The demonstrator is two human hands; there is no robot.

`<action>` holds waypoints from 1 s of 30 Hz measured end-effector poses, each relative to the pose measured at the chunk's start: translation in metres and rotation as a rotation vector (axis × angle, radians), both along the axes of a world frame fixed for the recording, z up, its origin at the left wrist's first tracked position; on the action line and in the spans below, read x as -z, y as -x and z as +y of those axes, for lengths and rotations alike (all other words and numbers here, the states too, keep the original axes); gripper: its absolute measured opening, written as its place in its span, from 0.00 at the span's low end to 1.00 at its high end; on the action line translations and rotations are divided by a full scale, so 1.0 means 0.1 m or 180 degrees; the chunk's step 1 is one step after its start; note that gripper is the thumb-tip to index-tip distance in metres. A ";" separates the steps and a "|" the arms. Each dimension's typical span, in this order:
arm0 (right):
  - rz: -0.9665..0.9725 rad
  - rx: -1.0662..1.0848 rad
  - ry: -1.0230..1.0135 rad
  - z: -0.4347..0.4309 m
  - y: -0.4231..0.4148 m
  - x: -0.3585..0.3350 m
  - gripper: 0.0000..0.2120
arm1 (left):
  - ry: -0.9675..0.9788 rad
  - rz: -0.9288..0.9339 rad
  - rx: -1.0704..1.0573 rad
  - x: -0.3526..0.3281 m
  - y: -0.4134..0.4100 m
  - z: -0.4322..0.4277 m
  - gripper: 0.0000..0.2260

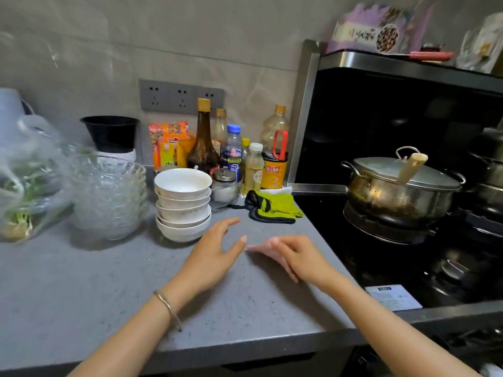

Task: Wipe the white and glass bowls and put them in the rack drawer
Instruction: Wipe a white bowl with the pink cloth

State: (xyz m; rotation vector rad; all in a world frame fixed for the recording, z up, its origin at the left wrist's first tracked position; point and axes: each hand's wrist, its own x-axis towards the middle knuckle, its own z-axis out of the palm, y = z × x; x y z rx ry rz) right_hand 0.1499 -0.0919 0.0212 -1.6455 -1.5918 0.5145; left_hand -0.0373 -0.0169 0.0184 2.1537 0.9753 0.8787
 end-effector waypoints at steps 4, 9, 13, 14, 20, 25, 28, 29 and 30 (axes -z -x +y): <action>0.1986 0.0174 -0.0047 0.10 0.13 -0.38 0.11 | 0.1509 -0.0906 0.0100 -0.11 -0.03 0.04 0.21; 0.2503 -0.0227 0.0060 0.09 0.28 -0.51 0.15 | 0.1644 -0.1689 0.0427 -0.29 0.13 0.04 0.07; 0.2502 -0.0640 0.0372 0.09 0.27 -0.46 0.21 | 0.0918 -0.1695 0.0525 -0.45 0.24 0.09 0.06; 0.2427 -0.0759 0.0486 0.08 0.26 -0.48 0.23 | 0.0736 -0.1587 0.0601 -0.48 0.26 0.09 0.06; 0.1285 -0.1011 0.0644 0.24 0.39 -0.61 0.18 | -0.0289 -0.0574 0.0756 -0.69 0.22 0.27 0.04; 0.1938 -0.0737 0.0744 0.47 0.54 -0.60 0.08 | -0.0839 -0.0464 0.0143 -0.79 0.24 0.60 0.02; 0.2366 -0.0378 0.0823 0.56 0.53 -0.54 0.07 | -0.1257 0.0358 -0.0426 -0.76 0.54 0.92 0.23; 0.2455 -0.0297 0.0836 0.58 0.53 -0.52 0.07 | -0.1312 0.0629 -0.0512 -0.74 0.64 1.00 0.27; 0.2514 -0.0238 0.0849 0.60 0.52 -0.50 0.08 | -0.1263 0.0786 -0.0484 -0.71 0.73 1.05 0.26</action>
